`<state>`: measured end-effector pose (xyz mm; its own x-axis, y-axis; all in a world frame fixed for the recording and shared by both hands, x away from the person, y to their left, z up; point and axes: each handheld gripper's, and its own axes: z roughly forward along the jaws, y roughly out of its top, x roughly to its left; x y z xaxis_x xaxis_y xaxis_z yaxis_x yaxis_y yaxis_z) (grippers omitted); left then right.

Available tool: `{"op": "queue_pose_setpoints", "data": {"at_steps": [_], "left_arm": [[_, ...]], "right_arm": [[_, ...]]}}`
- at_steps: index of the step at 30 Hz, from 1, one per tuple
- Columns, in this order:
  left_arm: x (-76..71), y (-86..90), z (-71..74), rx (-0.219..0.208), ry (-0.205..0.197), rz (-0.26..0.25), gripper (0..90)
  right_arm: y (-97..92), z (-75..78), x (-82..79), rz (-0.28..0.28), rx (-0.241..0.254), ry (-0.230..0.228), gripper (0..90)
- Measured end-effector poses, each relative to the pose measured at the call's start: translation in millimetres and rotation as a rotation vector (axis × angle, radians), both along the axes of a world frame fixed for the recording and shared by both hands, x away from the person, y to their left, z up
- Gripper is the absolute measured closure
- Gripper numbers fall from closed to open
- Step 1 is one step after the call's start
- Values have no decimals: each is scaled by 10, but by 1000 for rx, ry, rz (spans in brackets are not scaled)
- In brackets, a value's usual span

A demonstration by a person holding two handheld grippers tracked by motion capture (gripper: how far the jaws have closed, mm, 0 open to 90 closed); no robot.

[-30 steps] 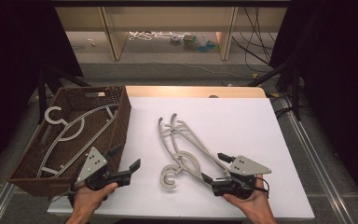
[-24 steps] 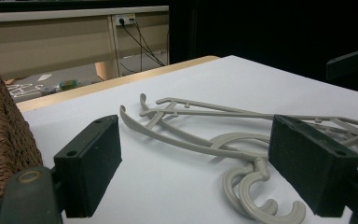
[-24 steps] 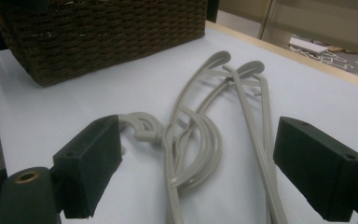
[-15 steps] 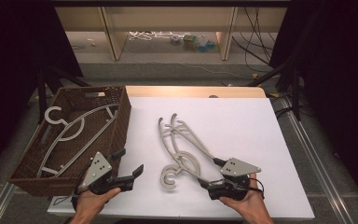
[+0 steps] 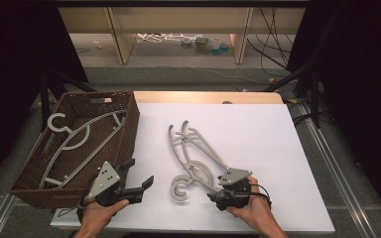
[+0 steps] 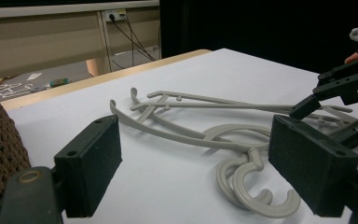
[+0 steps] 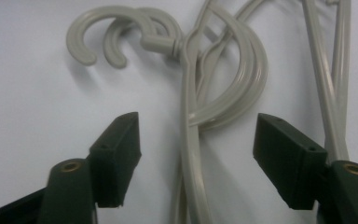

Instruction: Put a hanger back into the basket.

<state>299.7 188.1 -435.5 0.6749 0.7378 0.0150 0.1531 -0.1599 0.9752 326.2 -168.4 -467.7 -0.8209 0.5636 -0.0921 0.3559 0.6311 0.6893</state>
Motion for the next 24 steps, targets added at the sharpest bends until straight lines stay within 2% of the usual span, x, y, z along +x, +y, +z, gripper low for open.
{"op": "queue_pose_setpoints", "data": {"at_steps": [3, 4, 5, 6, 10, 13, 14, 15, 17, 21, 23, 24], "left_arm": [[2, 4, 2, 11, -9, -9, 170], [-8, -11, -8, -19, 5, -11, 170], [-8, -11, -8, -19, 5, -11, 170], [-9, -1, 2, -5, 2, -7, 171], [-4, -1, -3, 2, 6, -7, 172], [4, 1, -3, 7, 3, -11, 175], [3, -2, -7, 8, 7, -13, 175], [-8, -12, -11, -4, 22, -10, 176], [1, -6, -7, 4, 13, -15, 178], [-1, -4, -14, 12, 23, -13, 179], [8, -8, -17, -8, 26, -13, 181], [8, -2, -15, 7, 27, -10, 181]], "right_arm": [[19, -21, 24, 0, -14, 27, 412], [24, -30, 40, 4, -47, 69, 459], [24, -30, 40, 4, -47, 69, 459], [39, -56, 56, 7, -60, 75, 511], [52, -62, 72, 7, -77, 123, 595], [70, -71, 94, 25, -84, 121, 667], [70, -71, 94, 25, -84, 121, 667], [91, -76, 101, 24, -89, 120, 709], [98, -74, 118, 27, -86, 121, 749], [106, -47, 116, 24, -89, 138, 780], [100, -31, 119, 29, -91, 140, 787], [105, -35, 114, 22, -85, 134, 790]]}}
